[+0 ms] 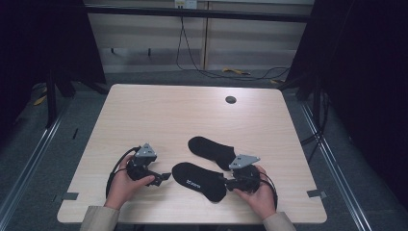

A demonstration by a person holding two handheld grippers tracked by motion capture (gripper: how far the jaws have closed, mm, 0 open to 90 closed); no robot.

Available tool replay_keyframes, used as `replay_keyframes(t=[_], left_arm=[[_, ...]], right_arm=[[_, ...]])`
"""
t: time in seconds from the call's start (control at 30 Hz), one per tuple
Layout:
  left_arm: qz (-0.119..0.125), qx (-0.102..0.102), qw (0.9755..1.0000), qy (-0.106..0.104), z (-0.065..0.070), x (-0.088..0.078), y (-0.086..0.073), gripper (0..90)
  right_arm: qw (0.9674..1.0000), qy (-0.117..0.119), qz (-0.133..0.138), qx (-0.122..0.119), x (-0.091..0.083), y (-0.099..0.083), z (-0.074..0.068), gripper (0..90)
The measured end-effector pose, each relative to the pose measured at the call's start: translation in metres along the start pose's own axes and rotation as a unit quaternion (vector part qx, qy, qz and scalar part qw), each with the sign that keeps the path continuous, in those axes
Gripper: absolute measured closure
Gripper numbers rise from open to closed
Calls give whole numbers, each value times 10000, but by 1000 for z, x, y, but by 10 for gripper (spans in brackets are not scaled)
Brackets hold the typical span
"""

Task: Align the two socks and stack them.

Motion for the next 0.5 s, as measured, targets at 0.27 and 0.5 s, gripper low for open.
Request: replay_keyframes(t=[0.27, 0.5], left_arm=[[41, 0, 10000, -2, 8, 10, 11, 95], [25, -9, 10000, 4, 8, 14, 14, 151]], right_arm=[[9999, -144, -3, 88, -8, -6, 8, 411], [9996, -174, 162, 179, -15, -6, 9, 424]])
Point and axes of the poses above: each handheld gripper's, and its own axes: x roughly forward along the jaws, y roughly out of its top, z roughly to its right, the point moved 1 cm from there along x, roughly forward along the jaws, and after that the axes turned 8 degrees about y, right-handed, at the moved point
